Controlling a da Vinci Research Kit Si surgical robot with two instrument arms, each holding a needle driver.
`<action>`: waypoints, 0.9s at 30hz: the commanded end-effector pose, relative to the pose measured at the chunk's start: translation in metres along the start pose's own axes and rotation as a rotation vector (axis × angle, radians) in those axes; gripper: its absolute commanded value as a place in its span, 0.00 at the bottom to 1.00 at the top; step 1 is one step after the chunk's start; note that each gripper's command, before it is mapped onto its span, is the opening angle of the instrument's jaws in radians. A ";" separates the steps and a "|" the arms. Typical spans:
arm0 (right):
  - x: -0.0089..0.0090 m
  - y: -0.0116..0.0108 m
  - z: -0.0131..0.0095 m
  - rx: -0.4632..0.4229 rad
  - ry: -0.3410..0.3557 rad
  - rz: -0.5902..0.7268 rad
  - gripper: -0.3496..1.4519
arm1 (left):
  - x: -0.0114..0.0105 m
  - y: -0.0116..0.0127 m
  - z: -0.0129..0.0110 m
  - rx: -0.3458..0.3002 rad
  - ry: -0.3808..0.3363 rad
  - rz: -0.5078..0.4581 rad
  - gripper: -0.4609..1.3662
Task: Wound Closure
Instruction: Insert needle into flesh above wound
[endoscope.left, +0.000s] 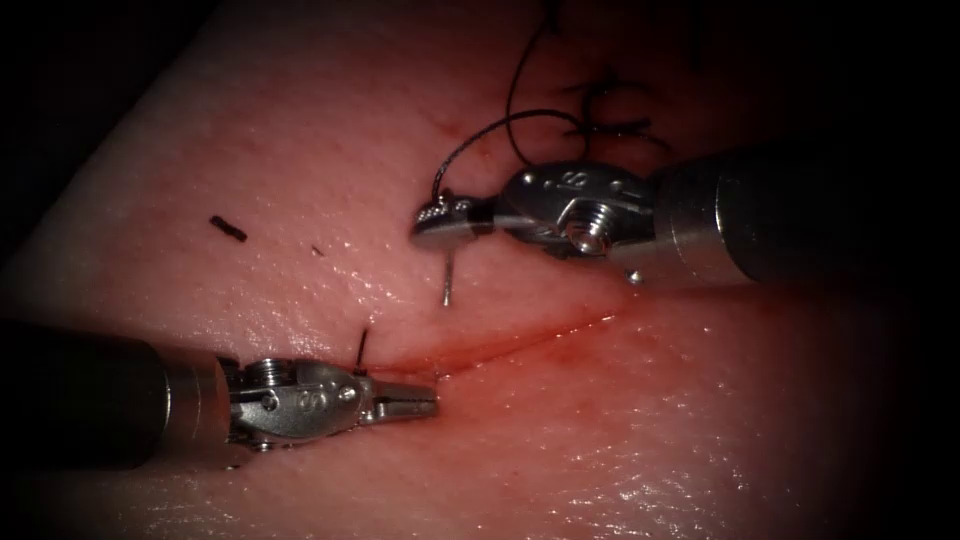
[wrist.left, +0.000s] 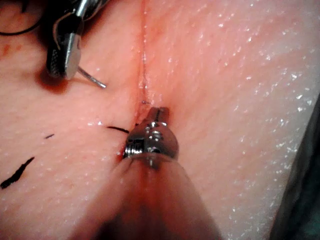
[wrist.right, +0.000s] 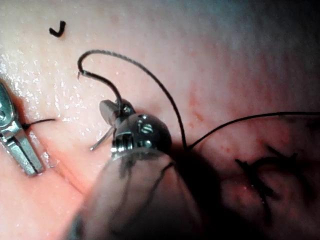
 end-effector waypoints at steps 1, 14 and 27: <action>0.0001 0.0000 0.0001 0.020 -0.007 0.011 0.00 | 0.0001 0.0001 -0.0001 -0.010 -0.001 0.003 0.07; -0.0015 -0.0004 0.0012 0.274 -0.044 0.264 0.00 | 0.0004 -0.0002 -0.0001 -0.013 0.000 0.013 0.10; -0.0046 -0.0042 0.0044 0.428 -0.027 0.583 0.00 | 0.0009 -0.0016 0.0006 -0.014 0.003 0.019 0.12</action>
